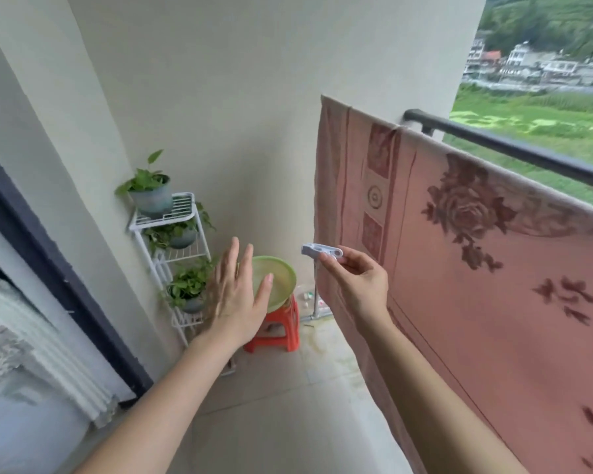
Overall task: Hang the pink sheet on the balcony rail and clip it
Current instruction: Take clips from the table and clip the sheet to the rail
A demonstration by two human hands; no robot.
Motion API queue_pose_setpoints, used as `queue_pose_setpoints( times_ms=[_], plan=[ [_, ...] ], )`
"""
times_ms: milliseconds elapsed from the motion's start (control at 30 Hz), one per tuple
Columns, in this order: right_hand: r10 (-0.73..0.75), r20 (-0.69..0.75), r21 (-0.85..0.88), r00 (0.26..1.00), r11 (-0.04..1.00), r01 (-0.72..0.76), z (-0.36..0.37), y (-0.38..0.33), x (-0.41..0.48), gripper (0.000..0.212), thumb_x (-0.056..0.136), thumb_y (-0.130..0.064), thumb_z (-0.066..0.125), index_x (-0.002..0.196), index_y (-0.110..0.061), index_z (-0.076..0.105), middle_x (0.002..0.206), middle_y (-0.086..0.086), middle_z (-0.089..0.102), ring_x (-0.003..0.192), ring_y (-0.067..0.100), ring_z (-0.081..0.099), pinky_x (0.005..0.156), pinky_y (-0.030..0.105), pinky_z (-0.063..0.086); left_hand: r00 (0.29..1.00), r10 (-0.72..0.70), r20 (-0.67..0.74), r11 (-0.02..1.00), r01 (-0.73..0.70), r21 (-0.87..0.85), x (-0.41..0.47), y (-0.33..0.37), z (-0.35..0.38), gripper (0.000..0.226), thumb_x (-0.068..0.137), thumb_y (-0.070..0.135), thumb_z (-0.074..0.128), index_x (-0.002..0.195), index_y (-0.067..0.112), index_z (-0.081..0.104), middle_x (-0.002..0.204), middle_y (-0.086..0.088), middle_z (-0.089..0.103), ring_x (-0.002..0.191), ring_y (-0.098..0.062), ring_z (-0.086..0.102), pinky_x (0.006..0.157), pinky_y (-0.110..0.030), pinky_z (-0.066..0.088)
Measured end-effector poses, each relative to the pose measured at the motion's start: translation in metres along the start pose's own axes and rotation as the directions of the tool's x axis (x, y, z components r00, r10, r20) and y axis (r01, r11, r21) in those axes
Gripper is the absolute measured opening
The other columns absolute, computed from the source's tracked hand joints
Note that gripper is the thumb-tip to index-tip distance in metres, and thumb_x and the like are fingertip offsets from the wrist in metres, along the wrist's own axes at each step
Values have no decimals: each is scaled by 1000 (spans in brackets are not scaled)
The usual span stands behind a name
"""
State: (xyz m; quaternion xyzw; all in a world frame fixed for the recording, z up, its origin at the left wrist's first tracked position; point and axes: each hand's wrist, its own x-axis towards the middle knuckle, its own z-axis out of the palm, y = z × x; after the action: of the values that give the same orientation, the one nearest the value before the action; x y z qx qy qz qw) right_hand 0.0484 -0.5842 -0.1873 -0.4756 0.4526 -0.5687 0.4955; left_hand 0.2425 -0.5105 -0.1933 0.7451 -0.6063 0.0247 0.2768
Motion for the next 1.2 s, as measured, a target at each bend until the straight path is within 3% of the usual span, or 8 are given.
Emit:
queue_pose_setpoints(
  times_ms=[133, 267, 500, 667, 800, 900, 1067, 1200],
  plan=[
    [-13, -35, -5, 999, 1000, 13, 40, 14, 81, 44, 66, -34, 91, 100, -12, 75, 87, 0, 75, 78, 6, 69, 77, 19, 54, 999, 23, 24, 999, -22, -48, 86, -28, 30, 72, 93, 58, 20, 153, 17, 20, 164, -3, 0, 149, -25, 6, 120, -46, 12],
    [-3, -50, 56, 999, 998, 6, 83, 47, 171, 36, 73, -17, 87, 103, -3, 74, 89, 10, 72, 76, 8, 64, 70, 14, 52, 998, 18, 61, 999, -17, -29, 169, -63, 77, 65, 99, 50, 28, 154, 19, 14, 163, -2, -5, 150, -23, 1, 121, -43, 8],
    [99, -43, 37, 994, 995, -98, 139, 95, 341, 28, 71, -31, 88, 93, -18, 77, 90, -1, 77, 80, 3, 68, 77, 19, 53, 991, 4, 137, 999, -9, 35, 337, -107, 154, 66, 99, 52, 29, 155, 19, 14, 163, -1, -5, 149, -23, 5, 119, -44, 13],
    [177, -63, 54, 982, 983, -174, 175, 115, 438, 40, 71, -39, 87, 103, -18, 76, 79, -9, 67, 68, 4, 57, 69, 21, 50, 986, -14, 165, 999, 8, 33, 436, -136, 186, 73, 94, 61, 21, 154, 19, 15, 163, -1, -1, 149, -25, 10, 118, -46, 18],
    [219, -81, 41, 972, 976, -216, 190, 137, 491, 33, 78, -34, 82, 104, -15, 77, 77, -6, 64, 65, 5, 52, 62, 16, 49, 969, -38, 242, 999, 43, -16, 493, -156, 226, 68, 99, 51, 32, 155, 18, 11, 163, 0, -4, 149, -22, 4, 118, -42, 9],
    [236, -115, 37, 965, 972, -233, 196, 156, 521, 29, 81, -32, 79, 104, -15, 75, 84, -3, 66, 73, 6, 57, 64, 14, 51, 940, -20, 341, 990, 66, -124, 540, -166, 265, 71, 99, 49, 38, 155, 16, 8, 163, -2, 0, 150, -20, 3, 121, -41, 8],
    [247, -200, -48, 948, 964, -261, 198, 174, 557, 16, 86, -34, 74, 97, -22, 75, 82, -3, 70, 77, 10, 62, 73, 22, 53, 862, 42, 505, 941, 136, -310, 625, -167, 335, 76, 99, 47, 41, 155, 14, 3, 163, -3, 4, 150, -18, 2, 120, -34, 5],
    [252, -294, -79, 922, 955, -286, 200, 171, 578, 21, 88, -33, 71, 102, -19, 76, 86, -4, 74, 81, 9, 67, 73, 21, 53, 761, 197, 618, 857, 173, -486, 684, -149, 376, 92, 93, 55, 49, 154, 15, -5, 163, -3, -1, 150, -17, 0, 120, -35, 5]
  ],
)
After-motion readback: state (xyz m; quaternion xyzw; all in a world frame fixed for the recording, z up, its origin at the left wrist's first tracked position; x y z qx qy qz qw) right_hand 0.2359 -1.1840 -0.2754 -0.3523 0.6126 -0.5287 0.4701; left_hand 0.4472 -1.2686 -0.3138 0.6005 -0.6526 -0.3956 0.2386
